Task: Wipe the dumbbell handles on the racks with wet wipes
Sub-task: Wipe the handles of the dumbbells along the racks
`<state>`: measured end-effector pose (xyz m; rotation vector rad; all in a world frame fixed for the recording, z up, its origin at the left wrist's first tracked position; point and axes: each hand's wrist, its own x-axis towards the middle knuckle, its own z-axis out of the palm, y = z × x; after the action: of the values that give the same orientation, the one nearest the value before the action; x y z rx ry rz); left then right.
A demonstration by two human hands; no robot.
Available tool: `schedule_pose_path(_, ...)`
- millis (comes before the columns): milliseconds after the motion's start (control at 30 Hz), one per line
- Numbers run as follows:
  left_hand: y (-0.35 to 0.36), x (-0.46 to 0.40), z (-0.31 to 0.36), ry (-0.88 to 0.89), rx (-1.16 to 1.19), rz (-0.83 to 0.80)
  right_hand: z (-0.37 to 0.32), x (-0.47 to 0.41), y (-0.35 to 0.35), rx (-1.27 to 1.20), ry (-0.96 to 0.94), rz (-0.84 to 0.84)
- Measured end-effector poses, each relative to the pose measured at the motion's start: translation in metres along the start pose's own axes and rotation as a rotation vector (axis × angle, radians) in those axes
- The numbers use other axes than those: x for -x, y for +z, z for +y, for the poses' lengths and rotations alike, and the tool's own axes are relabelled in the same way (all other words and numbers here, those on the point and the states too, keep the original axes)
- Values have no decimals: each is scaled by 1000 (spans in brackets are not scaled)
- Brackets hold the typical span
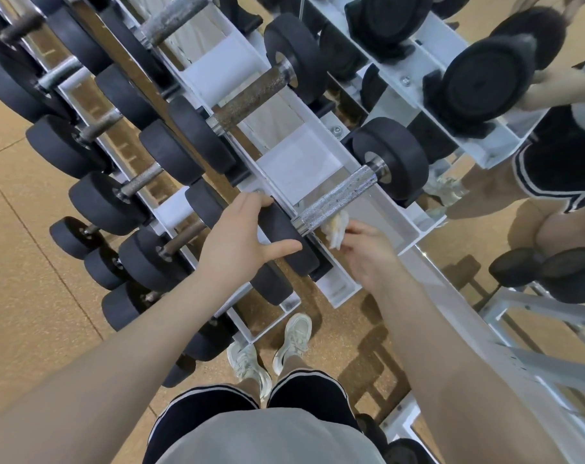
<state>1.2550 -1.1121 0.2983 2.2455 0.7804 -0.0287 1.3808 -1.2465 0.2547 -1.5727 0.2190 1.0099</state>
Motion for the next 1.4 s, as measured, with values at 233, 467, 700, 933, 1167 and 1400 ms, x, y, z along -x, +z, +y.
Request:
schedule_pose_path(233,-1,1,4,-21,6,-4,-17,-4,-2,-605,23,108)
schedule_pose_path(467,-1,2,4,-34,31,3,-19,-11,2,-403,-44,310)
schedule_pose_path(700,0,3,4,-47,56,16,12,-4,12,38,-64,363)
schedule_pose_path(933,0,4,6,-43,68,8,-25,-12,7,-508,-85,272)
schedule_pose_path(1167,-1,4,5,-36,59,1,-3,22,-4,299,-166,212)
schedule_pose_path(1400,-2,4,4,-37,56,-9,-58,14,-8,1318,-906,335)
